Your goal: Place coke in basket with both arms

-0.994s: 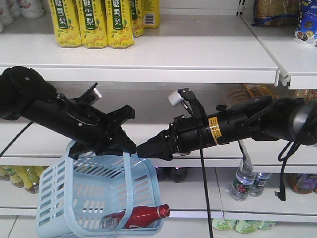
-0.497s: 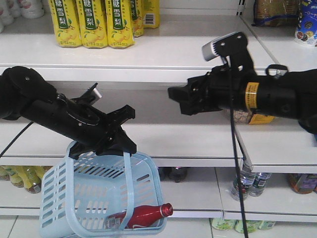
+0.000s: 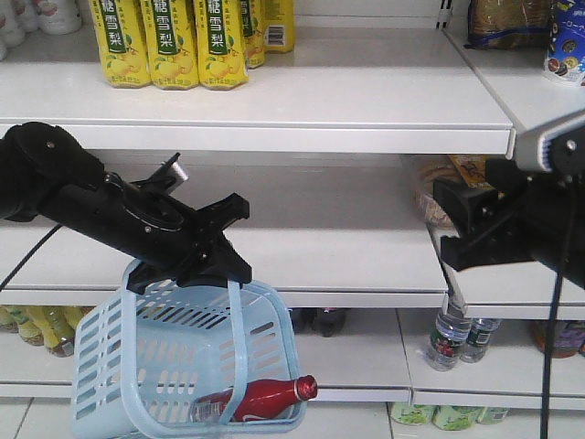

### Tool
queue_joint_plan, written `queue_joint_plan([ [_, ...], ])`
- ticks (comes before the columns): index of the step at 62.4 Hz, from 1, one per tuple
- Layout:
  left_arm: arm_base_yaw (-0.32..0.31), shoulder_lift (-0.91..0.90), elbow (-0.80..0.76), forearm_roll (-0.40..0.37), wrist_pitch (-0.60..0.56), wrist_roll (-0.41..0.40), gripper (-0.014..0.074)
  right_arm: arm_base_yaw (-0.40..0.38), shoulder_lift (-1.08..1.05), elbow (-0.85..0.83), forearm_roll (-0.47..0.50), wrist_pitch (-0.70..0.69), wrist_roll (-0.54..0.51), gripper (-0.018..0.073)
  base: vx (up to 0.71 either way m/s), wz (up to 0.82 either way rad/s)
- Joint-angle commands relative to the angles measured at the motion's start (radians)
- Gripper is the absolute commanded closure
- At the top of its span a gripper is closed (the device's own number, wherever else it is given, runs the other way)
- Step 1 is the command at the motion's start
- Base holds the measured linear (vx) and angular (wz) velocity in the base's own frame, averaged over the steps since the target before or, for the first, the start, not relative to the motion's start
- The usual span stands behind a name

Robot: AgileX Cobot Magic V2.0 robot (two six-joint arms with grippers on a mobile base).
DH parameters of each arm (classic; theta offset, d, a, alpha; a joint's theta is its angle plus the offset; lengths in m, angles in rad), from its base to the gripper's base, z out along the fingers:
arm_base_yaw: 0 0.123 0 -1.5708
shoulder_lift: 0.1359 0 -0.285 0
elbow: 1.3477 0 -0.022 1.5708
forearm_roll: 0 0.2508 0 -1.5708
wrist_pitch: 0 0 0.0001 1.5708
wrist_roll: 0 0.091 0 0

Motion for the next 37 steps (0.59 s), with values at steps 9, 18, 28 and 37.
queue_joint_plan([
  [9, -0.006, -0.055, -0.035, -0.086, 0.000, -0.006, 0.0601, -0.003, -0.229, 0.143, -0.021, 0.196, 0.002, 0.0125, 0.00, 0.00],
  [18, -0.006, -0.055, -0.035, -0.086, 0.000, -0.006, 0.0601, -0.003, -0.396, 0.239, -0.020, 0.243, 0.001, 0.0125, 0.00, 0.00],
  [28, -0.006, -0.055, -0.035, -0.086, 0.000, -0.006, 0.0601, -0.003, -0.550, 0.307, 0.047, 0.329, -0.006, 0.0125, 0.00, 0.00],
  [37, -0.006, -0.055, -0.035, -0.086, 0.000, -0.006, 0.0601, -0.003, -0.644, 0.373, 0.111, 0.380, -0.026, 0.0125, 0.00, 0.00],
])
